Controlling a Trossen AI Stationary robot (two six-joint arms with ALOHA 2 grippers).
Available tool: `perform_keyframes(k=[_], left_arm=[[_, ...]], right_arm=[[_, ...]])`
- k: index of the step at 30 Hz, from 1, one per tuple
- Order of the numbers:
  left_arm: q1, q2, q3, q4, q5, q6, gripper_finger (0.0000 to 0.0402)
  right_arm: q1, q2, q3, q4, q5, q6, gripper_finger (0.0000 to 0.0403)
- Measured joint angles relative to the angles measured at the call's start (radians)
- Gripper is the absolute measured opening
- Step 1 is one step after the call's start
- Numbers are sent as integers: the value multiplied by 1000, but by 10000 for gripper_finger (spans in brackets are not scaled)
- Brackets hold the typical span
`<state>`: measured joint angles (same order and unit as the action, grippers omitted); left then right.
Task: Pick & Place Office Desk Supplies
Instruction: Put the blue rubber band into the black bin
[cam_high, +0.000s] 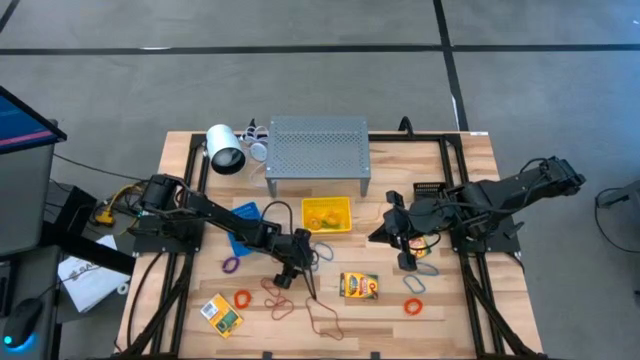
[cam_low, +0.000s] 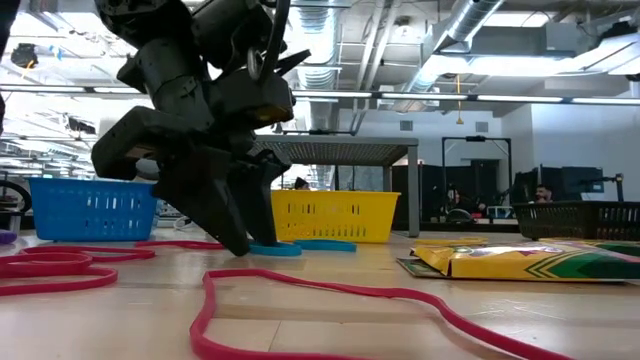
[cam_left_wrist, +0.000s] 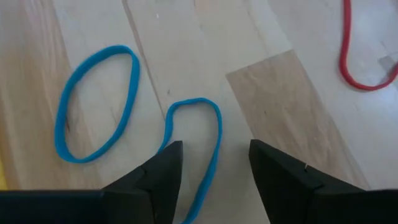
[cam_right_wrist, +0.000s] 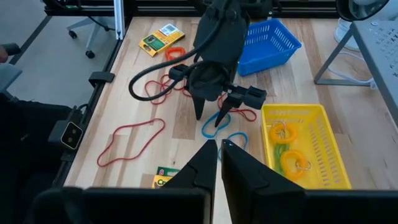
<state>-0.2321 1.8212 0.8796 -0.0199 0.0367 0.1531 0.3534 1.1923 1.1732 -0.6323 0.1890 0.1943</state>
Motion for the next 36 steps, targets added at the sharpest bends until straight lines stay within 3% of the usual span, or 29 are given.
perform_keyframes(k=[13, 22, 36], left_arm=[[-1, 5, 1, 1, -32, -3, 115], [1, 7, 0, 14, -36, -31, 10], [4, -56, 48, 55, 67, -159, 1]], right_arm=[[0, 0, 0, 0, 0, -2, 20], [0, 0, 0, 1, 0, 1, 20], [0, 0, 0, -46, 0, -10, 20]])
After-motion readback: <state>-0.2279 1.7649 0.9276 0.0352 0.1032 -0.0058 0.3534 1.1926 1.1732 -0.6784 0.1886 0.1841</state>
